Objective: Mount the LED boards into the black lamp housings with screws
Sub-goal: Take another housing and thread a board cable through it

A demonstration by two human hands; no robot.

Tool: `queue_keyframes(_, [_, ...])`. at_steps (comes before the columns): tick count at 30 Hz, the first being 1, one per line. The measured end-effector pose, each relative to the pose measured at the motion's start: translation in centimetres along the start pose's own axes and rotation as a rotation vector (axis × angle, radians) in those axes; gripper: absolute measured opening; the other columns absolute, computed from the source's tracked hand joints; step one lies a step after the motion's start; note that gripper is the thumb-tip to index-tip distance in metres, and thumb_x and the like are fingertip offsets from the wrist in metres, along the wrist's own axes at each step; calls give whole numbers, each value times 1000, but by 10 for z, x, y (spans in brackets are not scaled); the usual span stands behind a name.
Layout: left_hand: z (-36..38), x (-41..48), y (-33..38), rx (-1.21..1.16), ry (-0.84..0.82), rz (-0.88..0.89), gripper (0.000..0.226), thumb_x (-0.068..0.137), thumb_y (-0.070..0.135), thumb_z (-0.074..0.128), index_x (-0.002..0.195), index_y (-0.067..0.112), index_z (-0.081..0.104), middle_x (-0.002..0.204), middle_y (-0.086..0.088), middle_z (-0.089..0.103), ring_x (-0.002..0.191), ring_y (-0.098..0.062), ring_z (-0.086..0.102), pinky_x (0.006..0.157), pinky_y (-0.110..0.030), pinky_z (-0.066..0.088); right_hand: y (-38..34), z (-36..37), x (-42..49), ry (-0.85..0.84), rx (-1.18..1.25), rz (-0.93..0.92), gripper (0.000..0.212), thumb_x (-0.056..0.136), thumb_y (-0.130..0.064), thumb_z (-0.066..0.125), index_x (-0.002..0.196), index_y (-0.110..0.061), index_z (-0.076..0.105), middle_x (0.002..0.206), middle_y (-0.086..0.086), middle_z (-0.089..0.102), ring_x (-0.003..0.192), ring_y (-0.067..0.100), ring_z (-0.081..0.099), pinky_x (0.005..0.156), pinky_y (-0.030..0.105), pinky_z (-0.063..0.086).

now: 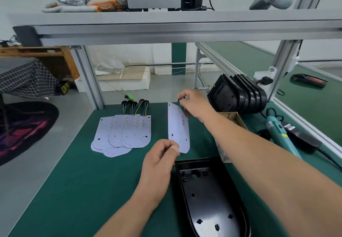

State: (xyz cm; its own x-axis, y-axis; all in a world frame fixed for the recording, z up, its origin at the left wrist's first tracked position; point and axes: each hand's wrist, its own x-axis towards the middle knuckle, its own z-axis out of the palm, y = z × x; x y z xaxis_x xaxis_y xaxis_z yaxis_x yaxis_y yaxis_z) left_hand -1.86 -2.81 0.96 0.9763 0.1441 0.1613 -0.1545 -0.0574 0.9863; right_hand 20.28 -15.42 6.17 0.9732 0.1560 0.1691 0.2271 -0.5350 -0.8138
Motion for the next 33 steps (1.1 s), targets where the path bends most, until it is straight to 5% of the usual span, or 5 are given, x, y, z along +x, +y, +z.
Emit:
queue_keyframes(8, [-4, -8, 7, 70, 261, 275, 20, 97, 39, 55, 84, 24, 56, 67, 16, 44, 61, -4, 36, 56, -18, 35, -31, -48, -91, 248, 426, -168, 5, 96, -8, 70, 96, -12, 74, 78, 6, 74, 68, 16, 73, 64, 29, 63])
queue_keyframes(12, [-12, -8, 15, 76, 379, 399, 14, 98, 33, 54, 109, 27, 60, 96, 14, 60, 84, -10, 55, 78, -26, 46, -39, -43, -140, 317, 422, -252, 8, 93, -14, 76, 93, -22, 74, 78, 1, 76, 74, 16, 76, 68, 34, 64])
queue_keyframes(21, [0, -24, 49, 969, 242, 950, 43, 97, 4, 52, 137, 2, 65, 142, -7, 65, 125, -31, 64, 107, -42, 47, -47, -25, -203, 327, 283, -303, 17, 93, -16, 78, 94, -34, 77, 91, -19, 77, 87, 5, 72, 81, 25, 57])
queue_keyframes(27, [13, -51, 62, 820, 157, 728, 59, 96, 22, 51, 151, 2, 51, 148, -7, 61, 132, -19, 53, 117, -13, 24, -47, -29, -218, 282, 305, -357, 15, 95, -12, 76, 98, -26, 79, 89, -16, 77, 85, 13, 73, 78, 31, 58])
queue_keyframes(33, [11, -46, 58, 868, 280, 794, 66, 80, -3, 65, 146, -1, 56, 118, -11, 74, 110, -23, 58, 96, -35, 44, -47, -28, -230, 251, 129, -640, 13, 100, -18, 70, 107, -28, 73, 99, -15, 75, 90, 6, 72, 78, 27, 57])
